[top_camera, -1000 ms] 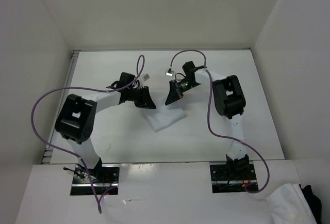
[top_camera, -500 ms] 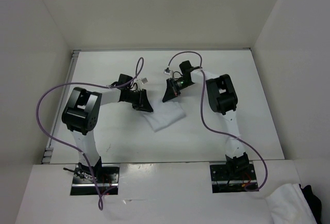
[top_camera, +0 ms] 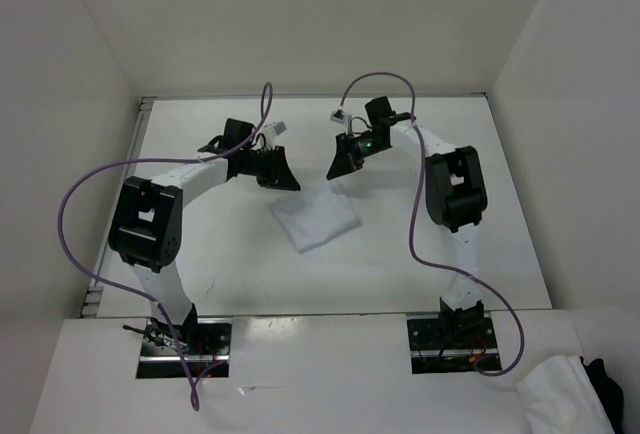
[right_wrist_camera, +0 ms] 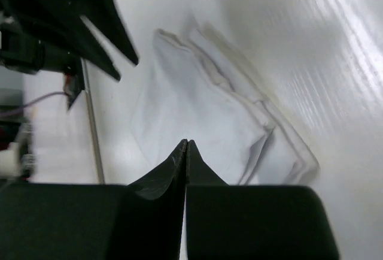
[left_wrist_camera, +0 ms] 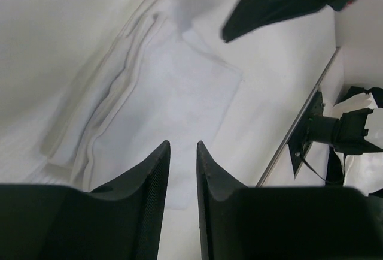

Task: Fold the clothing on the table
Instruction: Fold the skirt

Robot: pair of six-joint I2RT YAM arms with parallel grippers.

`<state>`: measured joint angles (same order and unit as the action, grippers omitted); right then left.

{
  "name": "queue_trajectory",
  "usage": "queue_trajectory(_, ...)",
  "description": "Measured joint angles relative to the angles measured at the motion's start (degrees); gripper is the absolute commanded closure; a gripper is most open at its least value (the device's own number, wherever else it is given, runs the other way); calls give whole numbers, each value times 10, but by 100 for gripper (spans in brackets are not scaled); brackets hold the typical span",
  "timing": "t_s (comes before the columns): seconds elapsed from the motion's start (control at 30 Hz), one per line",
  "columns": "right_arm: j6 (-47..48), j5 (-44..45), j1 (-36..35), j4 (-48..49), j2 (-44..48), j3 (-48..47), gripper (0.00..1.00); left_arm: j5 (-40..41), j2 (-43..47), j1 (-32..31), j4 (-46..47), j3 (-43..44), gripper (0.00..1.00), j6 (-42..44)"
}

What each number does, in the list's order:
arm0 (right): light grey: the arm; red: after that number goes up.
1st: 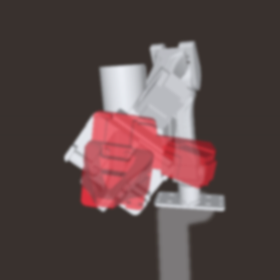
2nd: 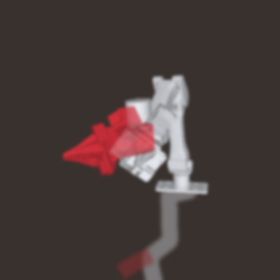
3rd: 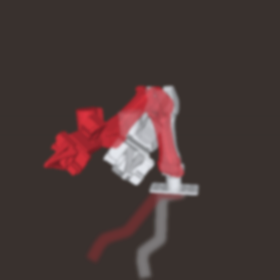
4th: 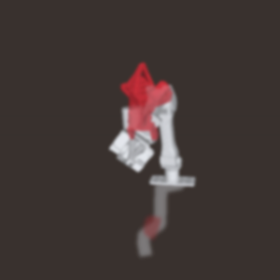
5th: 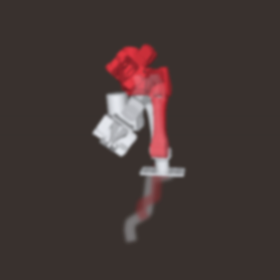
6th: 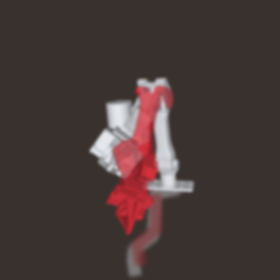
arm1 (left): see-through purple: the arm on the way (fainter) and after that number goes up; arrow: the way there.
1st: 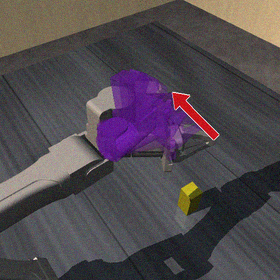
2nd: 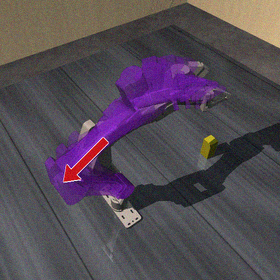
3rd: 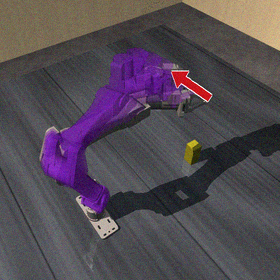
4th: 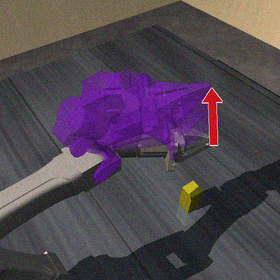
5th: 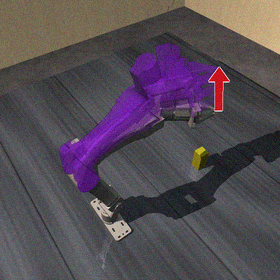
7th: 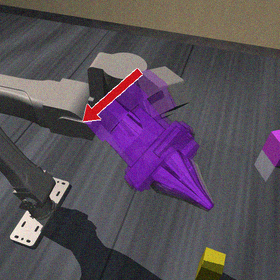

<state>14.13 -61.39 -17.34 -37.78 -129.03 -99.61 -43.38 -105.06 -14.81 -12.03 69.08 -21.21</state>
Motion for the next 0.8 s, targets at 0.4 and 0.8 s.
queue_trajectory(0.4,241,55,17,-145,103,222,100,8,19,-24,7,-50,68,-9)
queue_trajectory(0.8,227,38,17,-130,44,224,100,23,1,-24,5,-49,68,-15)
